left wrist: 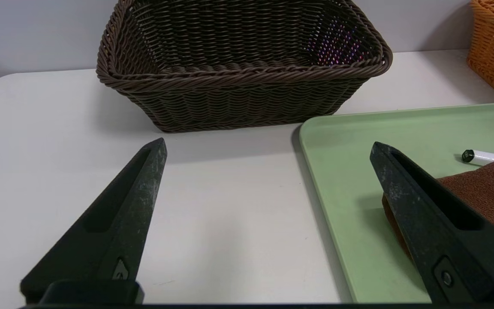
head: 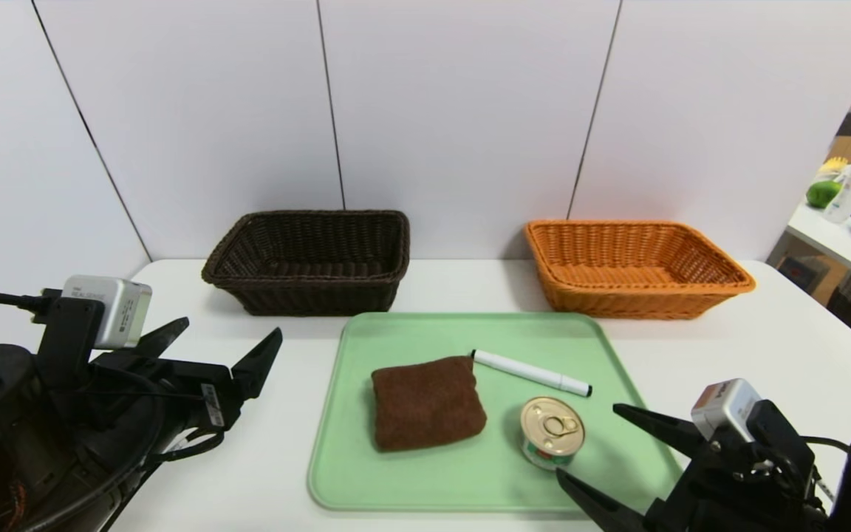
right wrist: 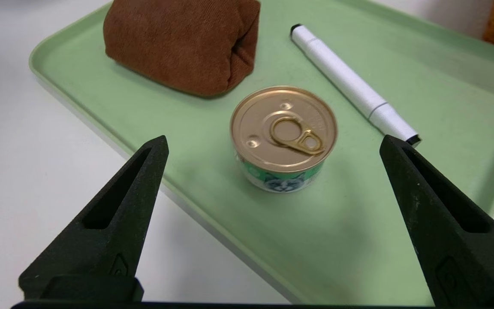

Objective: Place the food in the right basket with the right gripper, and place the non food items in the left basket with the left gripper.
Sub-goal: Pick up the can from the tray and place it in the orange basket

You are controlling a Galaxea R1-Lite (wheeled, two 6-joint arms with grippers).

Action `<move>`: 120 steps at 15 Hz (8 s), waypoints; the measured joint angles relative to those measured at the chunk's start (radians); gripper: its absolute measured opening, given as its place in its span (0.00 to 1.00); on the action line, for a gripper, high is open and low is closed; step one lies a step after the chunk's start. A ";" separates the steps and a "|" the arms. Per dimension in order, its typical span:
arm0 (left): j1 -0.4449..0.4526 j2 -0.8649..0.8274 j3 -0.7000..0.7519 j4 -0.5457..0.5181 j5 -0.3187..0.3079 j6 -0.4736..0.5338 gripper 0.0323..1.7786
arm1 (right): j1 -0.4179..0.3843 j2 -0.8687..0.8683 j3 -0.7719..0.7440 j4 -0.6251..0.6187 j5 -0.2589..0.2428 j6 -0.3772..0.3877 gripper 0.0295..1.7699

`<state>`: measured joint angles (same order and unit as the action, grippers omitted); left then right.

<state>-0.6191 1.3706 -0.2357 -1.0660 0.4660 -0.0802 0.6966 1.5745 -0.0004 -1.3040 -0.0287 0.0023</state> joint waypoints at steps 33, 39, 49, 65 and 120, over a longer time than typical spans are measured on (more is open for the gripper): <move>-0.003 -0.025 0.030 0.003 -0.003 -0.005 0.95 | -0.103 0.399 -0.121 -0.217 0.010 -0.100 0.96; -0.003 -0.019 0.033 0.003 -0.004 -0.006 0.95 | -0.098 0.411 -0.131 -0.217 0.009 -0.113 0.57; -0.013 -0.014 0.032 0.003 -0.006 -0.006 0.95 | -0.078 0.333 -0.191 -0.215 -0.017 -0.181 0.57; -0.026 0.011 0.021 0.001 -0.006 -0.002 0.95 | -0.475 0.022 -0.906 0.599 0.126 -0.241 0.57; -0.074 0.017 0.029 0.005 0.023 0.006 0.95 | -0.589 0.420 -1.301 1.089 0.020 -0.265 0.89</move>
<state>-0.6932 1.3874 -0.2064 -1.0613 0.4887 -0.0745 0.1072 1.9945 -1.3013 -0.2153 -0.0091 -0.2626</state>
